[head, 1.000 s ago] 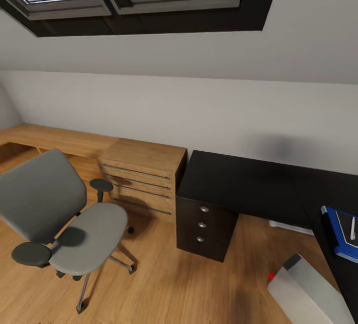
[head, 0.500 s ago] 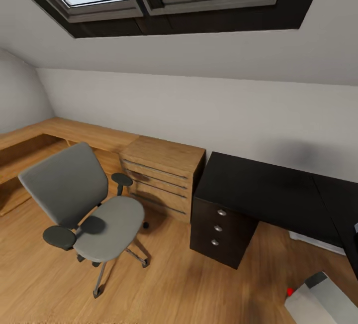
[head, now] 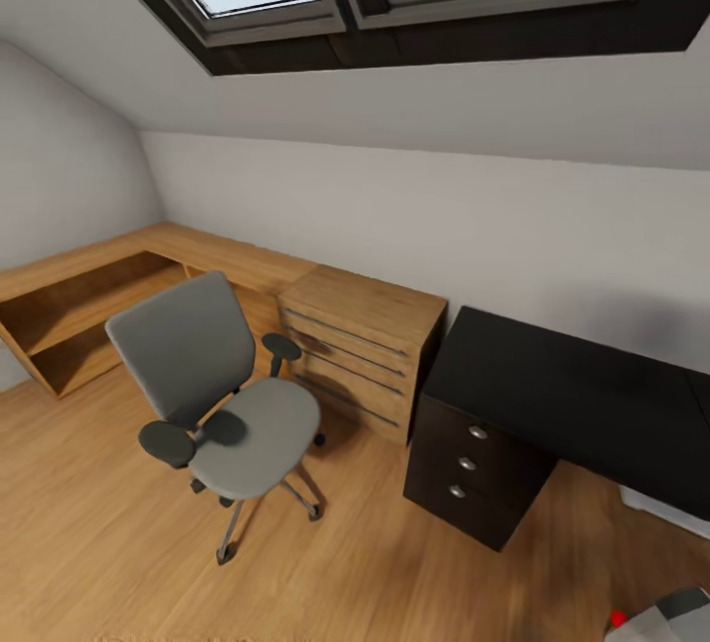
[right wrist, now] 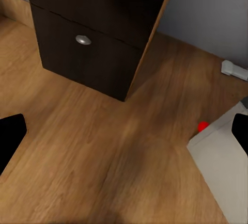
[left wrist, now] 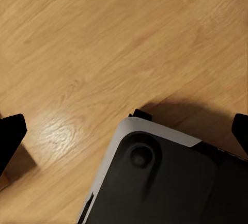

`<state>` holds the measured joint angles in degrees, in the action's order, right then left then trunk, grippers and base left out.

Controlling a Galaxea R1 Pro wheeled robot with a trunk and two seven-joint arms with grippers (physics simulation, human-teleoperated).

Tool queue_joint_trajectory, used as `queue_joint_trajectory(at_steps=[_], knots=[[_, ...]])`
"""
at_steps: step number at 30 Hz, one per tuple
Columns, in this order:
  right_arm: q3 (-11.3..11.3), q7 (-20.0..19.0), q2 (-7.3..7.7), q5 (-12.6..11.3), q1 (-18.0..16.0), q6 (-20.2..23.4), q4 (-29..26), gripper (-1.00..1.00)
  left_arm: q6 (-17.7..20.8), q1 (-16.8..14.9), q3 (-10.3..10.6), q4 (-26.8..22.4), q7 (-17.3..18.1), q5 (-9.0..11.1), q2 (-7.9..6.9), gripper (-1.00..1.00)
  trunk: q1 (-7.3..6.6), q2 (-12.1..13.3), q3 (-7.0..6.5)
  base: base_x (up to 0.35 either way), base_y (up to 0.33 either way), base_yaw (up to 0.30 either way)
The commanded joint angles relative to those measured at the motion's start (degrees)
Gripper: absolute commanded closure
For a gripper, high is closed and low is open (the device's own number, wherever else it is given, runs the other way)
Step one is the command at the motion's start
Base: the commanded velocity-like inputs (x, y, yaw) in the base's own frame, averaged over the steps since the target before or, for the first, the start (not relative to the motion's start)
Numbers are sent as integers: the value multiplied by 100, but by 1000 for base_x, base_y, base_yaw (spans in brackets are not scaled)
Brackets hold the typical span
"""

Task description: In the bedroom, organize the workspace by keeping the computer under the desk, ensuring the monitor is on the desk, placing the keyboard on the desk next to the monitor, placing the mouse on the desk next to the keyboard, moving the folder from the swivel chair onto the desk next to the mouse, stacking the notebook on top of the folder with the pen on top of the notebook, and positioning the swivel chair next to the desk.

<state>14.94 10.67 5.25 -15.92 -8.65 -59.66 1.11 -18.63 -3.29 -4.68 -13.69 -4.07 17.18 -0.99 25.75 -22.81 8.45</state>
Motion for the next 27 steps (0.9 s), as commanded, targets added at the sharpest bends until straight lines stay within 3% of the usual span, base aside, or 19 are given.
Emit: queue_joint_trajectory(at_steps=[1,21,27], knots=[[53,27,0,-25,6,-34,12,-100,-49,-5,-16,21,0,-2,2,-100,3,-11,13,0,0,275],[50,59,-7,-43,117,-34,-5,-100,-203,-5,-17,139,-6,1,1,-100,3,-11,77,0,0,263],[56,64,-14,-35,117,529,-18,-100,-203,-5,-16,139,-4,-1,0,-100,3,-11,98,0,0,248]])
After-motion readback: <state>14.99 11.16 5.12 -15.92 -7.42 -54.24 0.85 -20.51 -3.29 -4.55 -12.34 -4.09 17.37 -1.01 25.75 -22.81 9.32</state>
